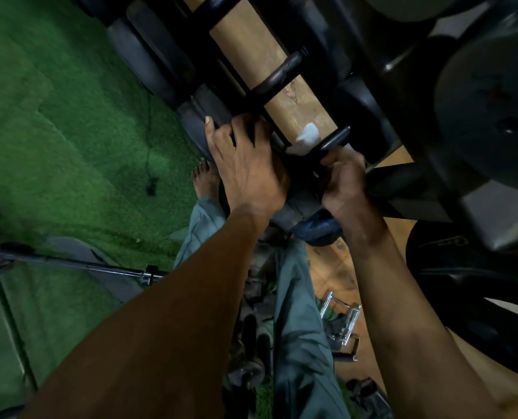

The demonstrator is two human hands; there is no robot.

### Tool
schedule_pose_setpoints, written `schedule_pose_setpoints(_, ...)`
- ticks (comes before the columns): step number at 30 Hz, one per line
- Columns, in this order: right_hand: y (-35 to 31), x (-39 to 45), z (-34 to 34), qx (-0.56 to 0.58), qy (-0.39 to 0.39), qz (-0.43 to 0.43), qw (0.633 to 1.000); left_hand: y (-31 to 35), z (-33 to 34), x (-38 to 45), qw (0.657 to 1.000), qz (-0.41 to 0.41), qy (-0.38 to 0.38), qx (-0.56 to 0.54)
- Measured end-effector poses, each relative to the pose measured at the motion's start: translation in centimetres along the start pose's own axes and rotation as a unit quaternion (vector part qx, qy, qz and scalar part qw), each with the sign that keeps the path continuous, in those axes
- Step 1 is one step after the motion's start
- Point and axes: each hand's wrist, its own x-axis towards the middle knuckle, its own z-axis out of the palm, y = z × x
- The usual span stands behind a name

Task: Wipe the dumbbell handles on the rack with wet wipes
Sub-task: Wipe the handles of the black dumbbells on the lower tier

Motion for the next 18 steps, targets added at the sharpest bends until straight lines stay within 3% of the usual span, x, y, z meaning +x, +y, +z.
schedule_pose_setpoints(4, -1.2, 0.4, 0.4, 0.08, 0.018, -0.043, 0.996, 0.0, -0.2, -0.1, 1.0, -0.002, -0.006, 0.005)
schedule_pose_setpoints(10, -2.1, 0.1, 0.1, 0.164, 0.105, -0.077, 0.978, 0.0, -0.3, -0.1, 1.0, -0.001, -0.016, 0.014)
schedule_pose_setpoints(18, 0.1, 0.5, -1.2, 0.141, 0.051, -0.17, 0.974, 0.0, -0.6, -0.2, 0.999, 0.003, -0.034, 0.023)
